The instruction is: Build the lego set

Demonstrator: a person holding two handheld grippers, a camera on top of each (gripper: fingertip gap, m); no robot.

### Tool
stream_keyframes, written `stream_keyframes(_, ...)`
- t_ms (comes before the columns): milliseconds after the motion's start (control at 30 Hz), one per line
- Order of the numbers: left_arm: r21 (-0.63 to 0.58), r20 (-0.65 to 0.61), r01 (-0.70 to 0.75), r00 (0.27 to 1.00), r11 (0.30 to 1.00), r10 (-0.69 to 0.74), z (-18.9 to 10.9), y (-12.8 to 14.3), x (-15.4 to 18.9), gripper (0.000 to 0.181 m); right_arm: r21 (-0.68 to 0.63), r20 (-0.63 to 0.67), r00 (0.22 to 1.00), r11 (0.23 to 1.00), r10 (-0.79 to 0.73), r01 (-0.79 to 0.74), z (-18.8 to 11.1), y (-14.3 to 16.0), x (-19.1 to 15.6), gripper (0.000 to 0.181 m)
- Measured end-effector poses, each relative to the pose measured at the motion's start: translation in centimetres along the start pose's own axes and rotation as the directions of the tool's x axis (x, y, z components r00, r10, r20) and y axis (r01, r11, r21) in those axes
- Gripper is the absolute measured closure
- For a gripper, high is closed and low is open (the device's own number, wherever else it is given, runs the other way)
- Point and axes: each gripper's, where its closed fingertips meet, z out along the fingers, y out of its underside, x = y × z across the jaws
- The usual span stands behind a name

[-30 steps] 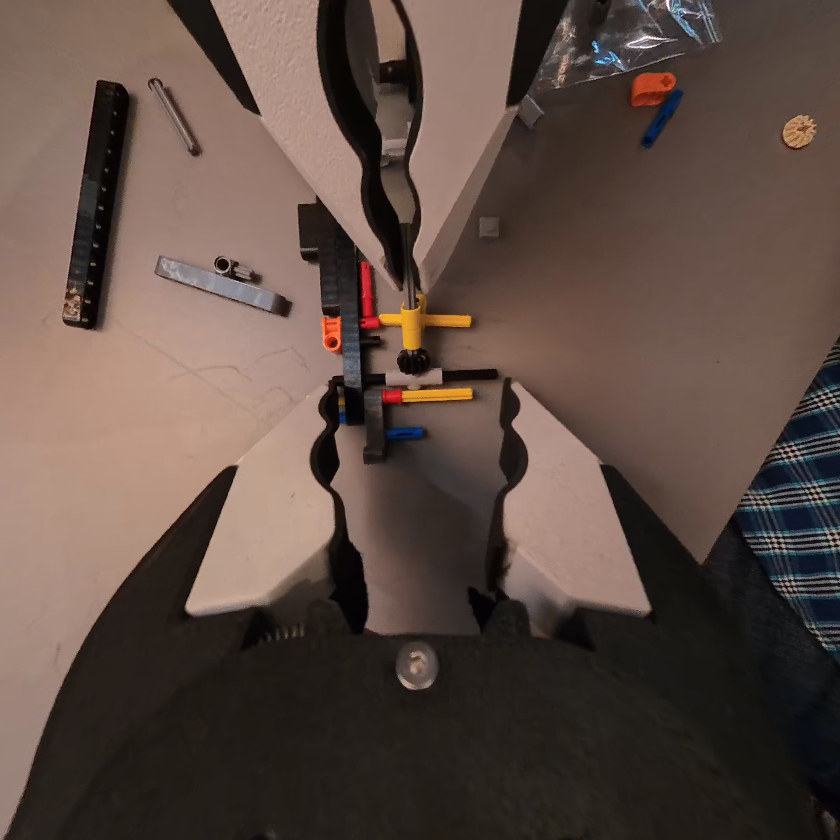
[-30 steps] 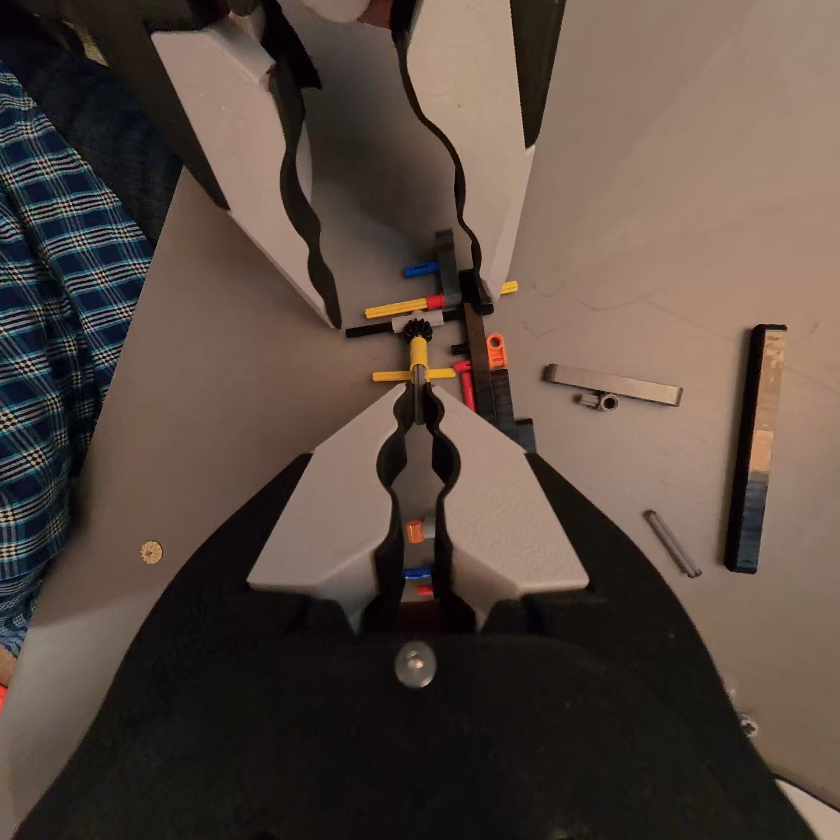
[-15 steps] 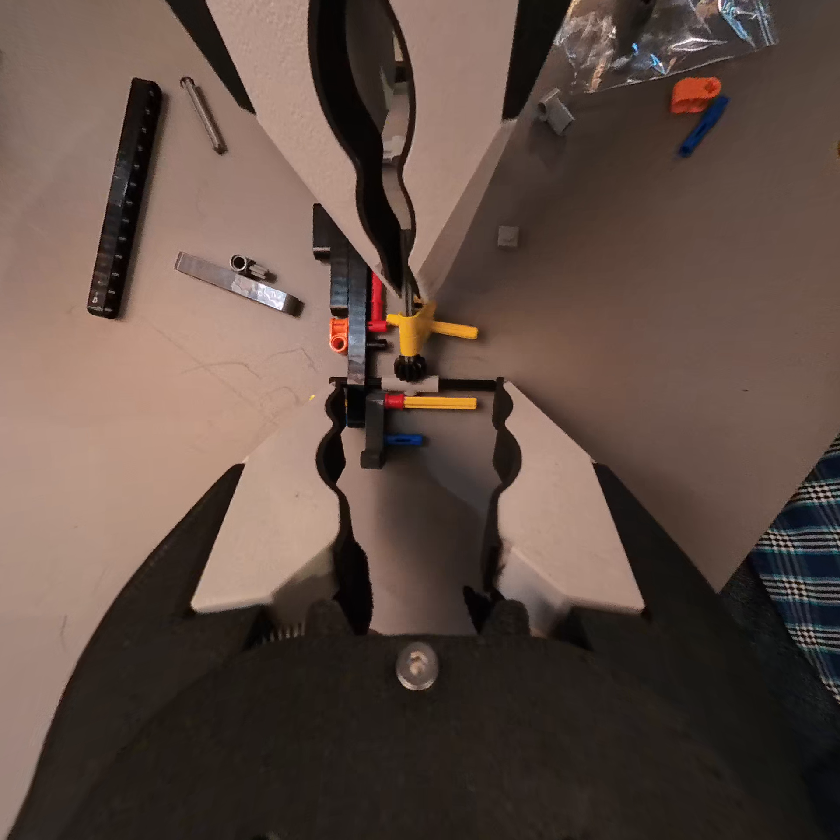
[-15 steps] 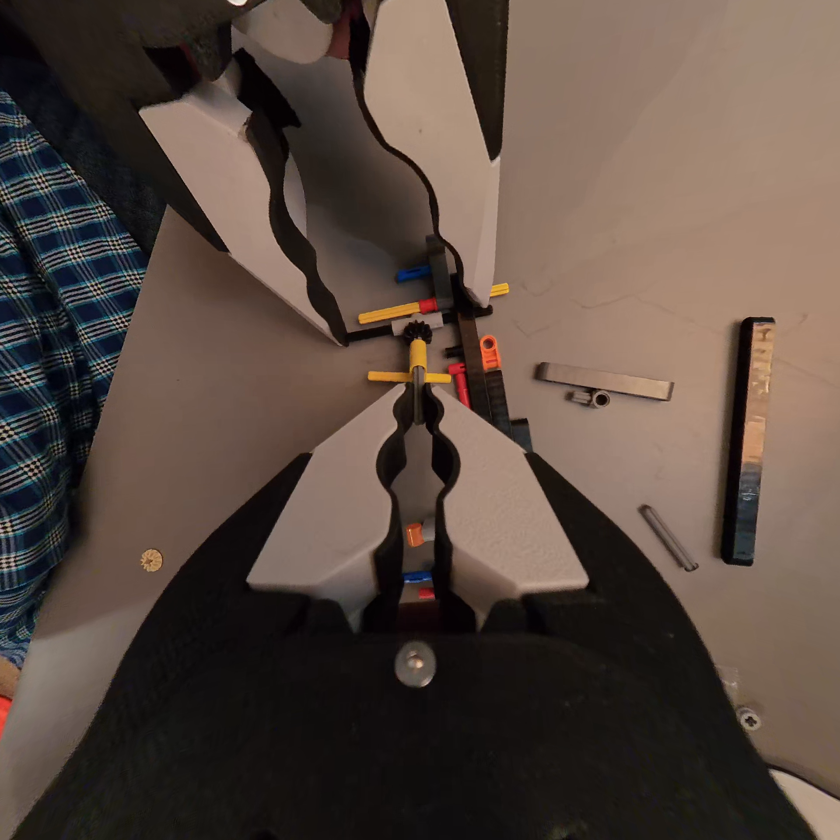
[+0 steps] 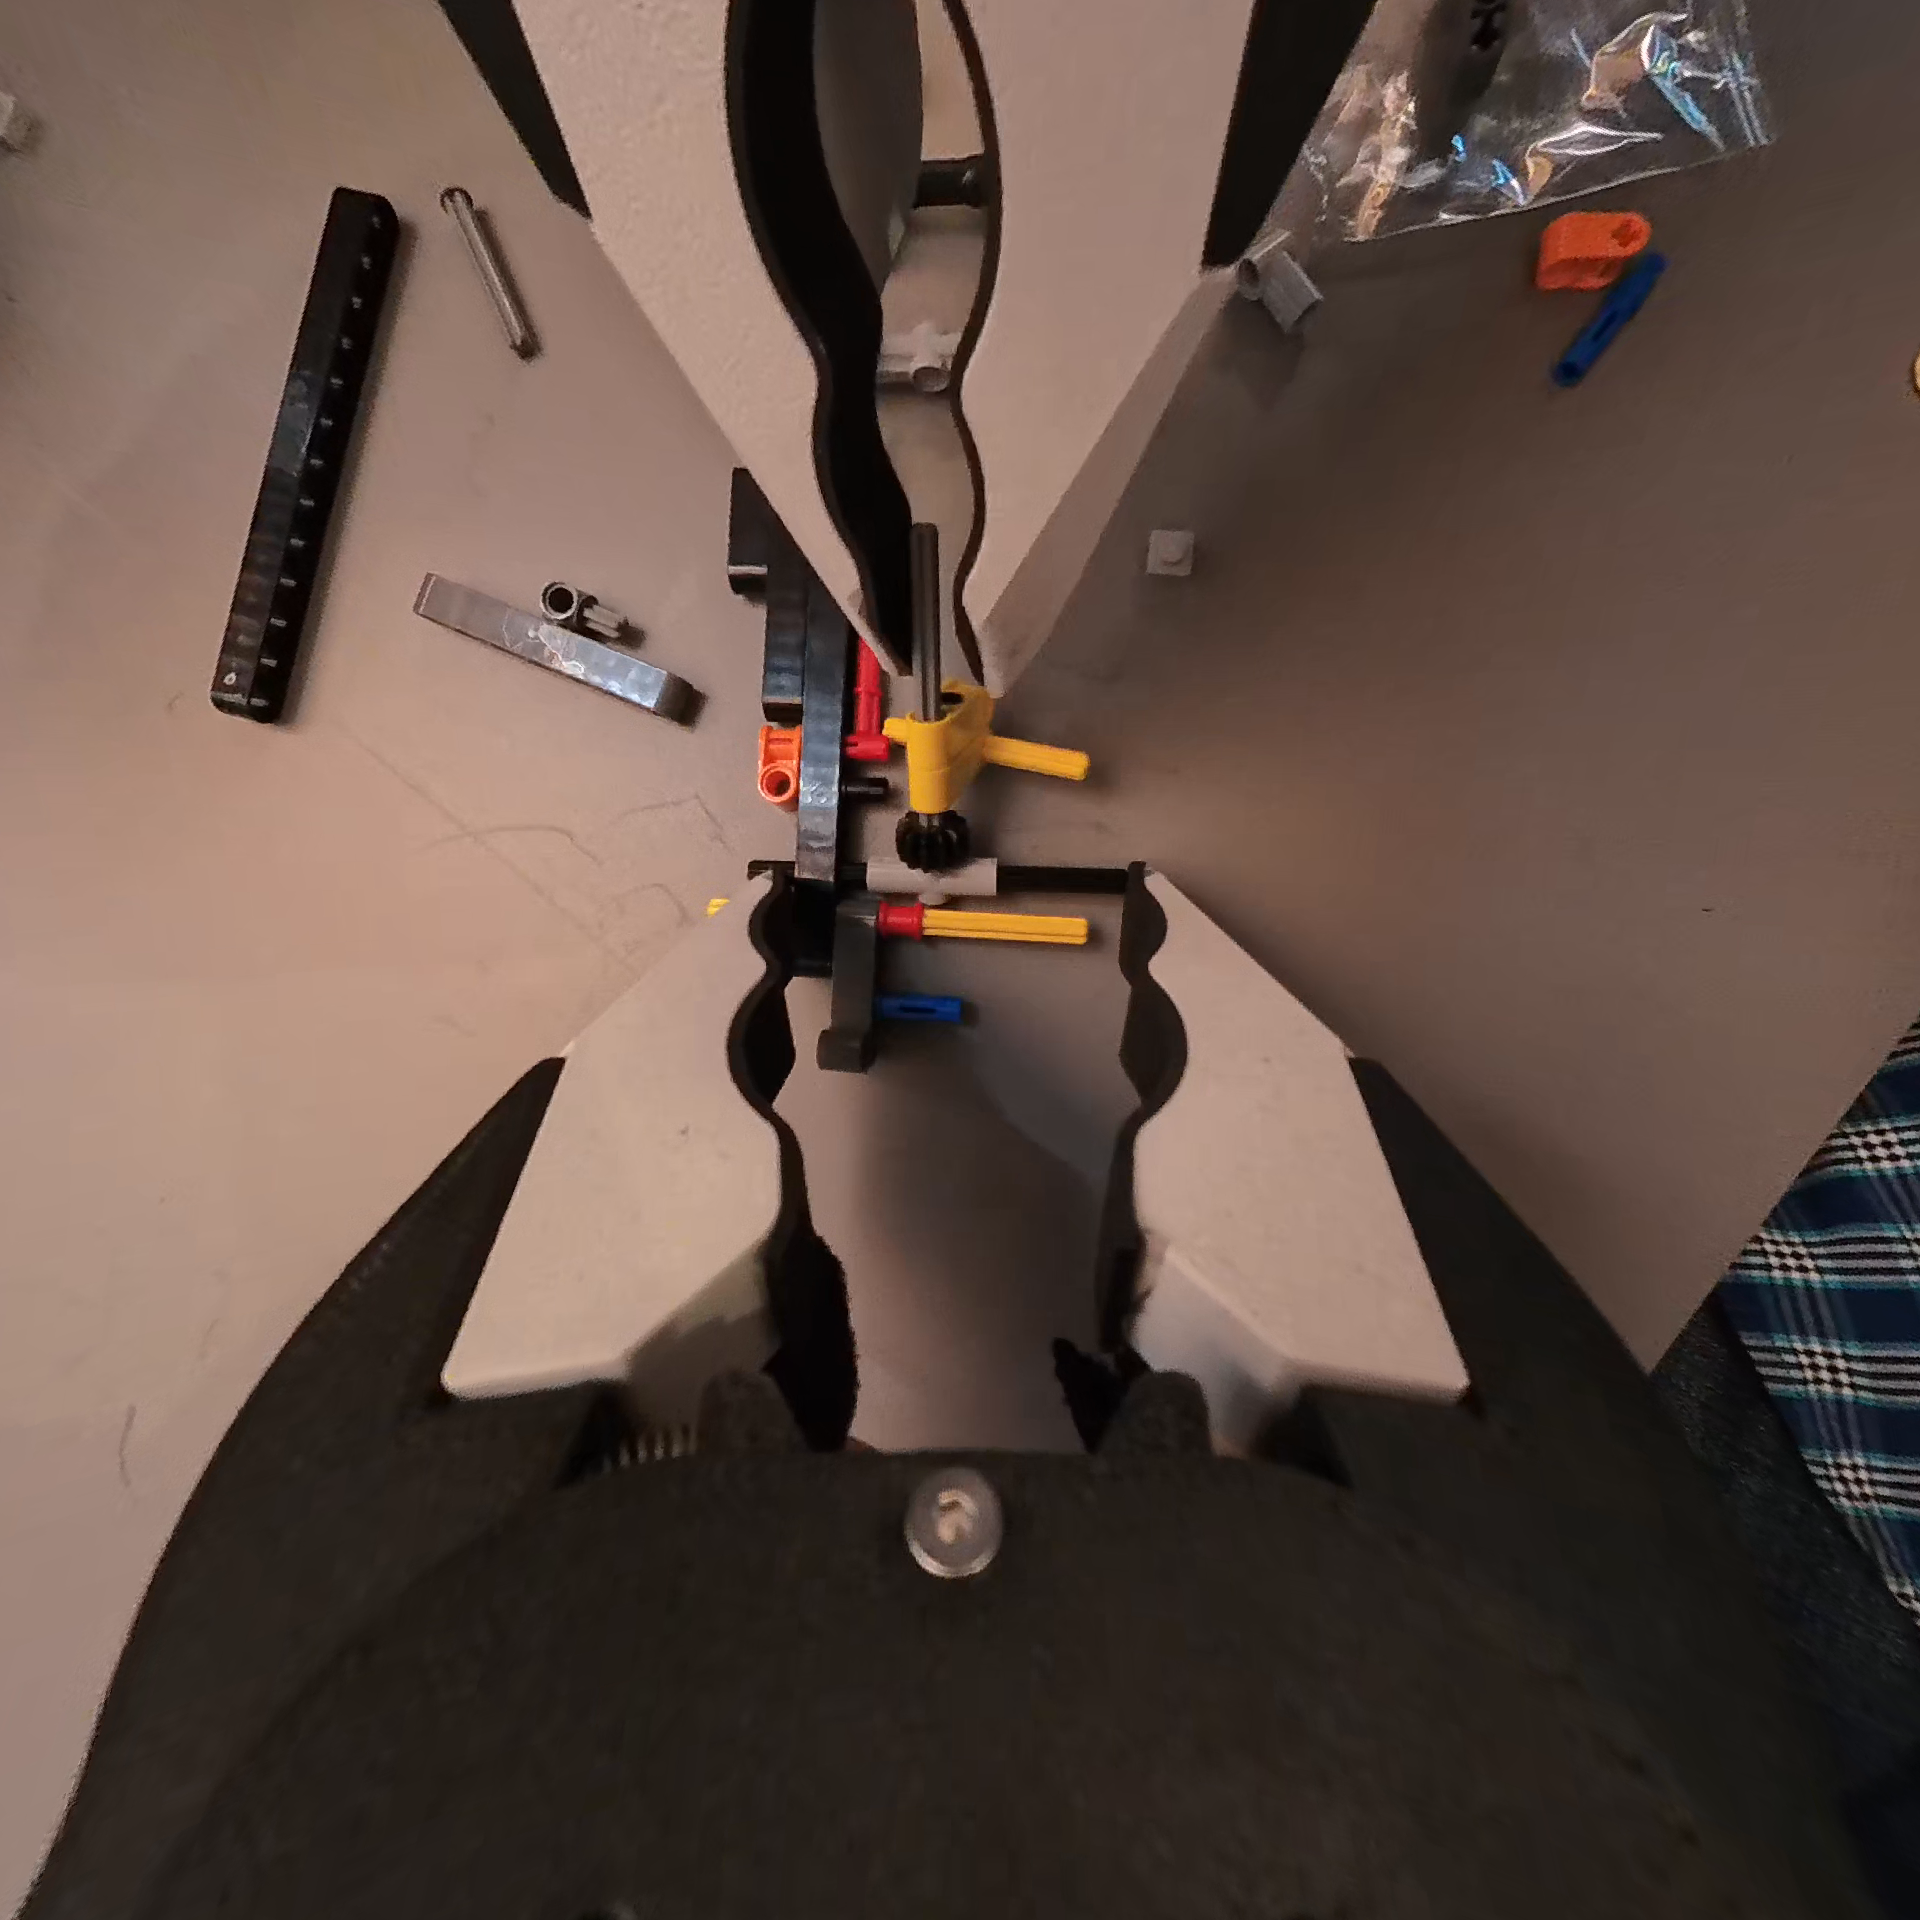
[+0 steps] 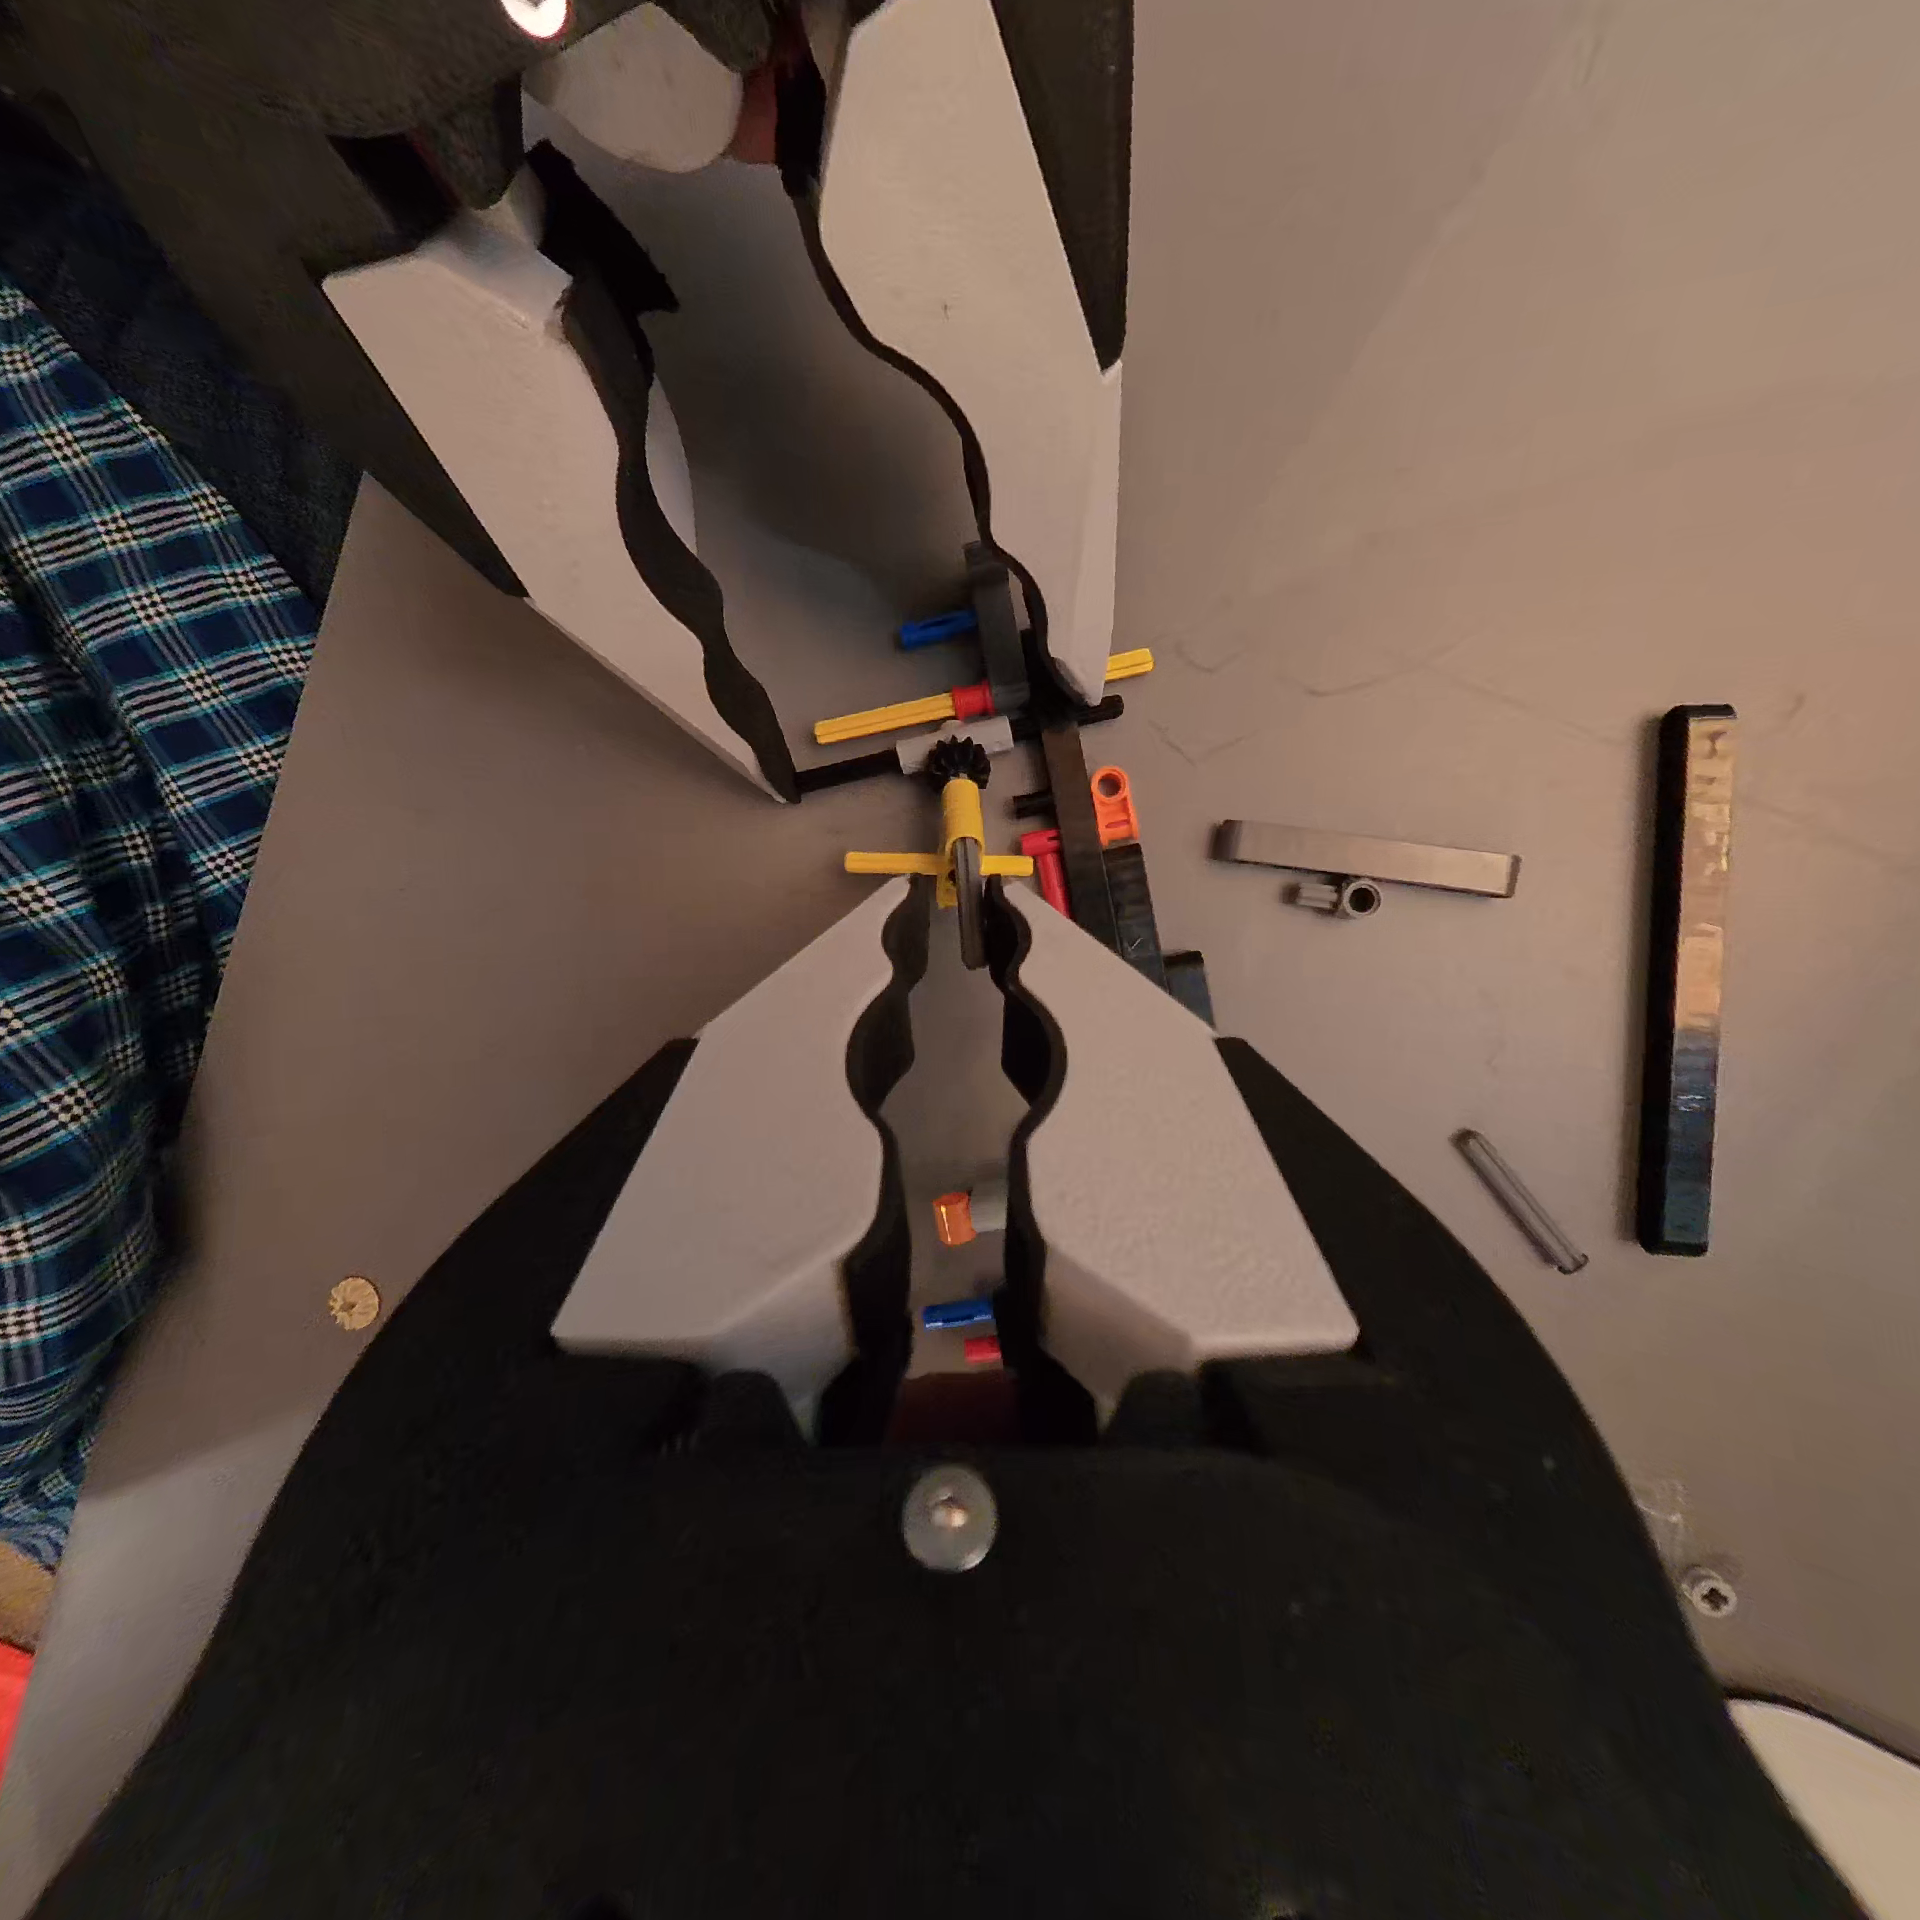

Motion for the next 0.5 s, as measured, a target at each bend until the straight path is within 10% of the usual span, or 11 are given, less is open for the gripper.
stream_keyframes(500, 0.004, -0.009, -0.004, 1.000, 1.000, 0.004, 0.00, -0.06, 0.23, 0.120, -0.015, -0.065, 0.996, 0.998, -0.057, 0.056, -0.07, 0.33, 0.00, 0.179)
